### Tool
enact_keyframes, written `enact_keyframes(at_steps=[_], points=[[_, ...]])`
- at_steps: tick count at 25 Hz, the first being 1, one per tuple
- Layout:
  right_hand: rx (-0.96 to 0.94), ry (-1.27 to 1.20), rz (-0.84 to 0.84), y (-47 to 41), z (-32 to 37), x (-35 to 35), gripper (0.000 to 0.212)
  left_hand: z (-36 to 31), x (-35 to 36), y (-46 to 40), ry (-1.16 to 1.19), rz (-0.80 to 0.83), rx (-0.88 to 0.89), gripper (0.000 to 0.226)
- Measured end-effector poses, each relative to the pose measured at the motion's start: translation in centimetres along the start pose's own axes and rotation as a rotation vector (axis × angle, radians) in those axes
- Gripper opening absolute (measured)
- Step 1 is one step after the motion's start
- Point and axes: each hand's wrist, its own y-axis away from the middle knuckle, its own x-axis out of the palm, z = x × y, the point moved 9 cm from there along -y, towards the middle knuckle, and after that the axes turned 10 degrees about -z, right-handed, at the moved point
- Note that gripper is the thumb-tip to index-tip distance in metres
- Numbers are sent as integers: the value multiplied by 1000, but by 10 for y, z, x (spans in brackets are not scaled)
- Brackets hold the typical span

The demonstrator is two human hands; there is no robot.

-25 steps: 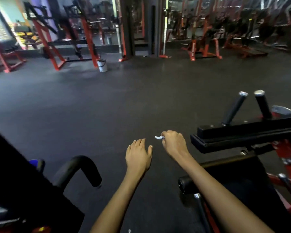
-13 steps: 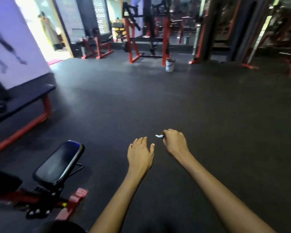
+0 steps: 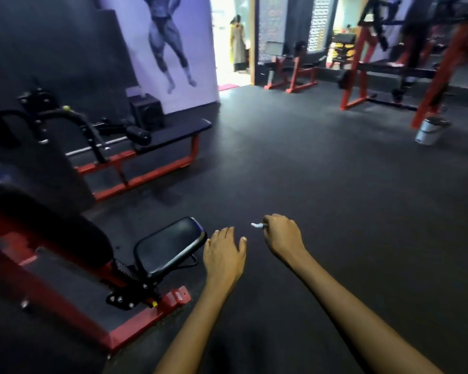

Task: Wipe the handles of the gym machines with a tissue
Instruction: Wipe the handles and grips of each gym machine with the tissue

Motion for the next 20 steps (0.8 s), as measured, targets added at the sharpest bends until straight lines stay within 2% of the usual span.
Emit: enact_keyframes(at_steps=[6, 14, 20], points=[[-226, -82, 53, -122, 50, 52, 19, 44, -5, -107, -34, -109, -217, 47], [-491, -228, 243, -211, 146, 145, 21, 126, -14, -165, -168, -189, -522, 53], [-743, -270, 264, -300, 193, 194, 22, 160, -16, -245, -229, -335, -717, 51]])
